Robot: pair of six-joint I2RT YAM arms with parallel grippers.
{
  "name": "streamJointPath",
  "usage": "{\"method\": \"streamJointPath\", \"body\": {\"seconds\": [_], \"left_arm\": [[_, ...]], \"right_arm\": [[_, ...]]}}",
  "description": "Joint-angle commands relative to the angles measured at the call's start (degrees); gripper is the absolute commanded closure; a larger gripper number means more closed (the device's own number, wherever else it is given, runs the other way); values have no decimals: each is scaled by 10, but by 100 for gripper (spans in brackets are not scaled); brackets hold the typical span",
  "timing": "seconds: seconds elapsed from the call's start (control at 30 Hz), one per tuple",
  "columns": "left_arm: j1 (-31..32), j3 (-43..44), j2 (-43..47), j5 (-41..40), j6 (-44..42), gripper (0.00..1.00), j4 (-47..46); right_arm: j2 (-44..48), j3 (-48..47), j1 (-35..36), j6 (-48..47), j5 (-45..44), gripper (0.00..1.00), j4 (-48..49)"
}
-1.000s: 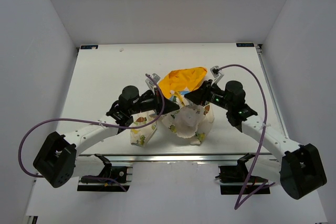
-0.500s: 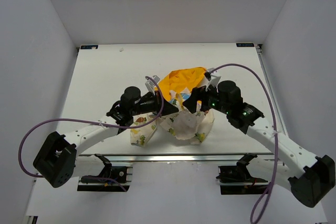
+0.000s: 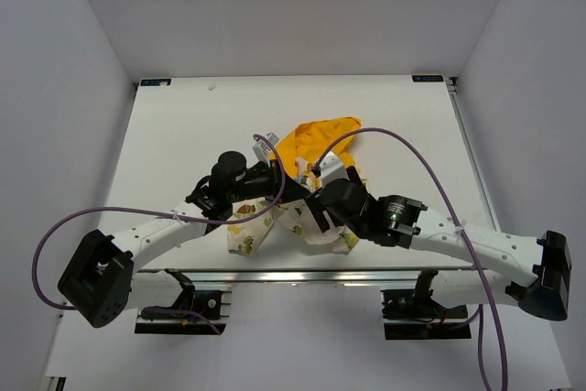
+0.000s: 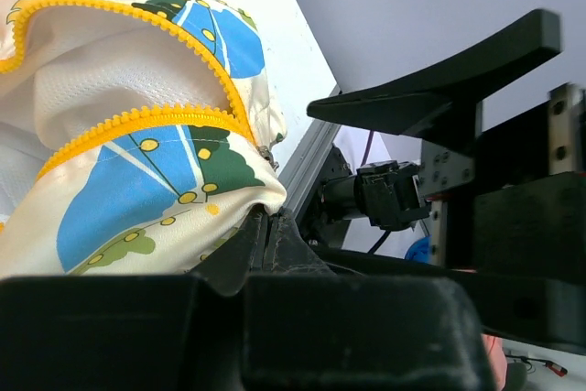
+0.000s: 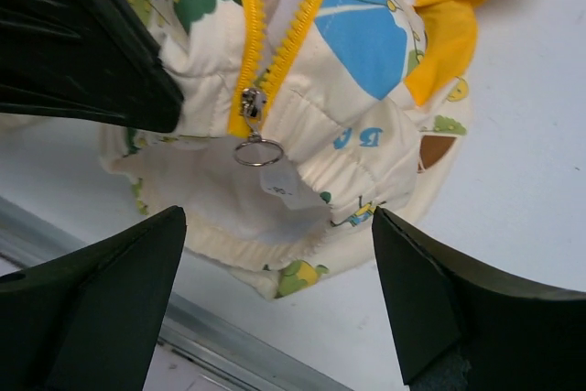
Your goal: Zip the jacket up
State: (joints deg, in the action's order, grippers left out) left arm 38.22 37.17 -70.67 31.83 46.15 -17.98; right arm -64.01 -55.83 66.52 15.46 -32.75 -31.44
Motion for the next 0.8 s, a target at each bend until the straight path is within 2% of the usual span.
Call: {"method": "streamJointPath", "body": {"seconds": [0.0, 0.2, 0.53, 0.6, 0.63, 0.77], "left_arm": [[3, 10, 18, -12, -4, 100, 3], [3, 11, 17, -14, -4, 100, -1], [3, 24, 7, -2, -12, 100, -8], [3, 26, 5, 2, -12, 100, -10], [3, 25, 6, 2, -13, 100, -12], [2, 24, 5, 6, -14, 100, -13]], "right_arm": [[-12, -28, 12, -11, -90, 14, -7], [-34, -29, 17, -14, -86, 30, 40], [-54, -25, 19, -16, -76, 34, 81], [-59, -25, 19, -13, -85, 43, 82], [-62, -27, 19, -8, -90, 50, 81], [-67, -31, 20, 2, -100, 63, 70]]}}
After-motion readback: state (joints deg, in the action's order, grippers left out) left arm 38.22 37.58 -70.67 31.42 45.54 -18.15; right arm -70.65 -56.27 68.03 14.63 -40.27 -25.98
